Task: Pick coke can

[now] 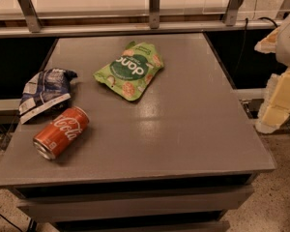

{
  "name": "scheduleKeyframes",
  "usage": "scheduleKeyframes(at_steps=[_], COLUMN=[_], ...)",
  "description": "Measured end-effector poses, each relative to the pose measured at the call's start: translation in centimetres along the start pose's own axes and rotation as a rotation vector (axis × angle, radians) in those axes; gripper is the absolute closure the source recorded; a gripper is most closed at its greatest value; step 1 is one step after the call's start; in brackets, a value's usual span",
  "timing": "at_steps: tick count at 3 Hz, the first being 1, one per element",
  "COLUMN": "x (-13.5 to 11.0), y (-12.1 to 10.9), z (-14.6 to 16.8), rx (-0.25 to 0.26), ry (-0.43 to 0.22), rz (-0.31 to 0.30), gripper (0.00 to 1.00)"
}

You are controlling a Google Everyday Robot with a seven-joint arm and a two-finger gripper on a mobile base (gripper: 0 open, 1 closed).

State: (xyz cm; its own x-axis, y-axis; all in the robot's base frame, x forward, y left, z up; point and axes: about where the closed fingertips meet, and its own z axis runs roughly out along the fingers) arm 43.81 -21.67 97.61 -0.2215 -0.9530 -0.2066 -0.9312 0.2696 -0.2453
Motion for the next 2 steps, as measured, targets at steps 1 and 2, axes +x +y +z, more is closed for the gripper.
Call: scheduleKeyframes(at_steps=[1, 2], x=[0.0, -1.3], y=[0.0, -0.2], z=[0.0, 0.2], rx=[0.000, 0.006], ry=[0.000, -0.012], rz=[0.000, -0.047], gripper=[0.00, 0.00])
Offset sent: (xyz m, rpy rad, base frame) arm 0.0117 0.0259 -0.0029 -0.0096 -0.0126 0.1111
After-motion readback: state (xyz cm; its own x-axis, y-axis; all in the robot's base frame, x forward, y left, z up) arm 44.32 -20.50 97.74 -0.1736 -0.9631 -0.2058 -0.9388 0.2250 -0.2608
